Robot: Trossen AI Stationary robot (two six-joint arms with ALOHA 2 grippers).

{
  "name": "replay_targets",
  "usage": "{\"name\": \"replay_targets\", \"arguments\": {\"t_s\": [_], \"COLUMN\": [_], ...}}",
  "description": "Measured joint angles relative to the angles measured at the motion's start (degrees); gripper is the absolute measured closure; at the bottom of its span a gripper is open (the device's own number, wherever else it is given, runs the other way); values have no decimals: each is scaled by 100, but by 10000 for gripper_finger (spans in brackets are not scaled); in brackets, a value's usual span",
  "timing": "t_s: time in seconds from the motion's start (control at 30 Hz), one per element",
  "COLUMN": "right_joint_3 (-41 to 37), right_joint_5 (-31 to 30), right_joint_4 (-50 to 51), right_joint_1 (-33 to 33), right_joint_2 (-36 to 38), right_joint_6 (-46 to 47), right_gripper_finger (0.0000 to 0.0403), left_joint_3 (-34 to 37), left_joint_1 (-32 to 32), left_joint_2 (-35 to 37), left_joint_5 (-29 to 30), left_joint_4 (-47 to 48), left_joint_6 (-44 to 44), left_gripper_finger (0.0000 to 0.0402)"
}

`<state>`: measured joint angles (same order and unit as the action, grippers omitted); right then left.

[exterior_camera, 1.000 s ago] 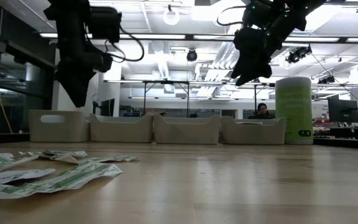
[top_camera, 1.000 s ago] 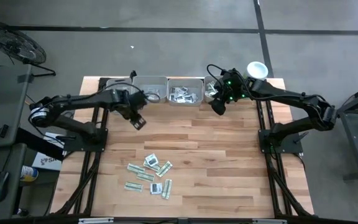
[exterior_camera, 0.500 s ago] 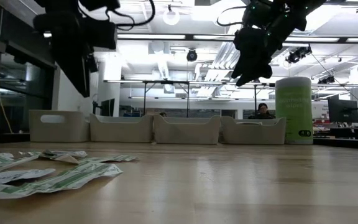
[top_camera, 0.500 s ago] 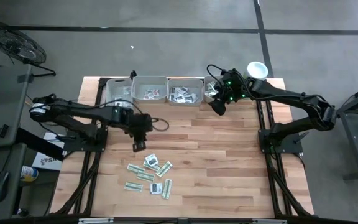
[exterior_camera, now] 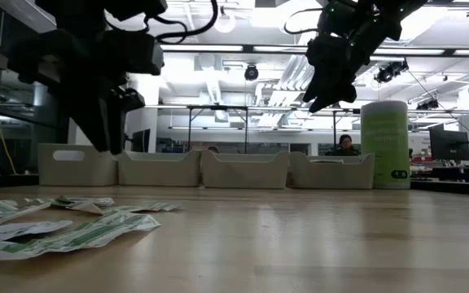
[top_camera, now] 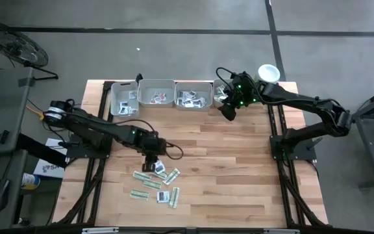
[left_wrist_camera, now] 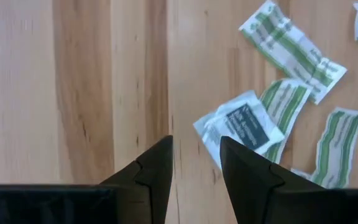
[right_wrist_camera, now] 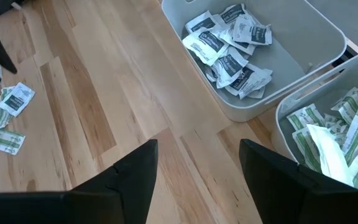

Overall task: Pick & Place First Aid Supplies
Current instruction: Put the gray towelette pack into the middle right gray bin

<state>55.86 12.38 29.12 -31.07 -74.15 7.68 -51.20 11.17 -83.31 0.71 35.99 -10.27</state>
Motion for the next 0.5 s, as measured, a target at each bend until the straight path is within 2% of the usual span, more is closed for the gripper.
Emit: {"name": "replay_targets", "arguments": {"t_s": [0.3, 0.5], "right_joint_3": [0, 1], "right_joint_5": [2, 0], "right_joint_4": [26, 57], "right_joint_1": [0, 0], "right_joint_2": [0, 0], "right_joint_6": [-9, -15], "right_gripper_finger": [183, 183], "left_joint_3": [-6, -7], "left_joint_1": [84, 86], "left_joint_2": [-566, -903], "left_joint_5": [-11, 42], "left_joint_4": [-496, -581], "left_joint_6": [209, 272], "left_gripper_finger": [262, 205]}}
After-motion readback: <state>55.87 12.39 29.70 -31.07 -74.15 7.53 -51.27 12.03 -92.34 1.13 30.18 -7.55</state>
